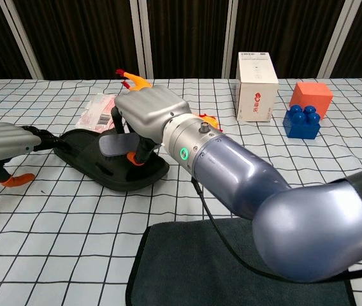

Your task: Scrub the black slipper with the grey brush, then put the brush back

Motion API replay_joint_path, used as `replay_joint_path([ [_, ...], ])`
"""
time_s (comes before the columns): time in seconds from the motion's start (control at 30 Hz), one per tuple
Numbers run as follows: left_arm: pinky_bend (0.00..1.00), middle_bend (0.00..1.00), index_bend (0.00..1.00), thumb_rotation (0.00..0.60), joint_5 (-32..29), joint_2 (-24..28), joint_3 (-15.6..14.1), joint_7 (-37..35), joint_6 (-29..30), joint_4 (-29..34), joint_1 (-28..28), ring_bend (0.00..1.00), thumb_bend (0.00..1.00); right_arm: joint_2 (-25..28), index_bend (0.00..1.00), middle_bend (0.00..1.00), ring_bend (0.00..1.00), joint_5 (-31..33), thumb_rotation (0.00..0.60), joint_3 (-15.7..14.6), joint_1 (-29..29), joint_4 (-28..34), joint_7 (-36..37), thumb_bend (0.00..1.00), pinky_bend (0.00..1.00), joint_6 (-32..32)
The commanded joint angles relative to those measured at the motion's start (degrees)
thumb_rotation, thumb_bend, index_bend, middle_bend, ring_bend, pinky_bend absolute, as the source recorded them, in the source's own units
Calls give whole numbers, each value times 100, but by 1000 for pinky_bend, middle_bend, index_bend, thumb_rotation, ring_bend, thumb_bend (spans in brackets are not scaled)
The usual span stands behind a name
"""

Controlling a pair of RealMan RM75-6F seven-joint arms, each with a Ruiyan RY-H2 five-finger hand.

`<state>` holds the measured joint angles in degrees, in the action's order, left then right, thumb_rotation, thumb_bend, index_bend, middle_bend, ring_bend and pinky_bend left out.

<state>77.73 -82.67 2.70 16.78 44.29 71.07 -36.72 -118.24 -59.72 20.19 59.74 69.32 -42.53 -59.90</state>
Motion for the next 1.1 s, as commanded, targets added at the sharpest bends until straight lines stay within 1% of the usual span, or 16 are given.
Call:
replay_joint_path([
  [0.03, 0, 57, 70, 600, 9, 22, -20, -12, 21, 33, 1, 0, 657, -79, 698, 681, 502, 21, 600, -3, 29, -94, -14, 745, 583, -3],
  [0.37, 0, 57, 70, 600, 2, 110, -80, -3, 100, 154, 13, 0, 657, -176, 706, 684, 502, 8, 600, -117, -14, -461, 44, 745, 583, 29],
  [0.7, 0, 58, 70, 600, -121, 181, -123, 121, 148, 246, 41, 0, 657, -44, 710, 687, 502, -6, 600, -245, -137, -704, -46, 745, 583, 48],
  [0.9, 0, 58, 70, 600, -181, 180, -136, 200, 140, 298, 24, 0, 657, -11, 710, 688, 502, -24, 600, -278, -170, -656, -97, 746, 583, 40],
  [1.1, 0, 58, 70, 600, -219, 155, -129, 262, 135, 355, -19, 0, 657, -37, 710, 688, 502, -135, 600, -289, -138, -386, -135, 746, 583, -16],
])
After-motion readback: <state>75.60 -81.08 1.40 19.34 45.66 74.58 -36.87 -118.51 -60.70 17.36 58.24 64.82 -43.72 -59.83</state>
